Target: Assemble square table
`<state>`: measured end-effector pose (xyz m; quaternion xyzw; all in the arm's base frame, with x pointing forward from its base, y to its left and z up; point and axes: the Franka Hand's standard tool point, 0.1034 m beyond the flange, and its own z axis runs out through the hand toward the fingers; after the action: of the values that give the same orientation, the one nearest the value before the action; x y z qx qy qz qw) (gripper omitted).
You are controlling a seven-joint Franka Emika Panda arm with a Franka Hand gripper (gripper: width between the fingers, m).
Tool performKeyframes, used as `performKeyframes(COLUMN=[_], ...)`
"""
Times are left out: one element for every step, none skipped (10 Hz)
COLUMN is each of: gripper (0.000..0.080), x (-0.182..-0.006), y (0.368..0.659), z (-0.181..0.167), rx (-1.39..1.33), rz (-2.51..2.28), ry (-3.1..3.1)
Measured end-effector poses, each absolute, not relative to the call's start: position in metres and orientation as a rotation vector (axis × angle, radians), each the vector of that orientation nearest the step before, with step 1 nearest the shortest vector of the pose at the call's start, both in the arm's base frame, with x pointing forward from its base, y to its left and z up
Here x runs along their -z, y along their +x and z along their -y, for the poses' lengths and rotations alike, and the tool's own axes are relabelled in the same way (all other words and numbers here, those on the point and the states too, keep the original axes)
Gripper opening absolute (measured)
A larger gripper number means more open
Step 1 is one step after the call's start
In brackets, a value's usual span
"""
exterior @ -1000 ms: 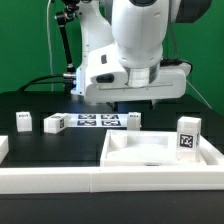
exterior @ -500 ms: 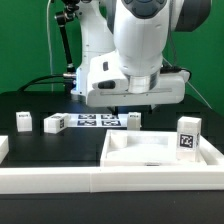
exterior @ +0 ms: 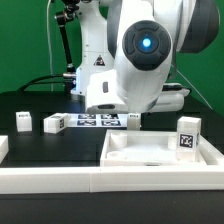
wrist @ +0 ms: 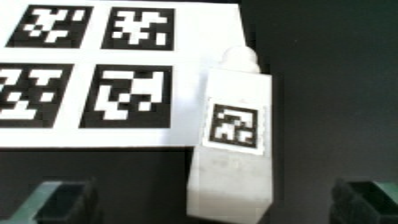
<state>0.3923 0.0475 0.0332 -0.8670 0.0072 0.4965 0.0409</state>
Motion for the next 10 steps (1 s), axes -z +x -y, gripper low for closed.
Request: performKeyframes(gripper=[0.0649,0.0649,0.0649,0.0649,0.0649,0.0649,0.0649,0.0649,0.0649,0.0649], x=[-0.028,-0.025,-0.023,-0.02,-0.016,-0.012,-0.009,-0.007,-0.007,-0.007], y=[0.394,0.393,0.39,0.388,0.385,0.382,0.38,0.379,0.379,0.379], z=[-0.048,-0.048,-0.048,-0.048,-0.048,-0.048,-0.049,-0.049,-0.05,-0.05], rx=[-1.531,-1.52,-1.521,-1.517,-1.51,-1.506,-1.503,-1.496,-1.497,-1.498], rz=[-0.021,-0.023,-0.027,-0.027,-0.028,-0.028,-0.026,-0.025,-0.024,-0.024], ry=[-2.653,-2.663,-2.665,-2.668,-2.674,-2.677,-2.68,-2.685,-2.684,-2.684])
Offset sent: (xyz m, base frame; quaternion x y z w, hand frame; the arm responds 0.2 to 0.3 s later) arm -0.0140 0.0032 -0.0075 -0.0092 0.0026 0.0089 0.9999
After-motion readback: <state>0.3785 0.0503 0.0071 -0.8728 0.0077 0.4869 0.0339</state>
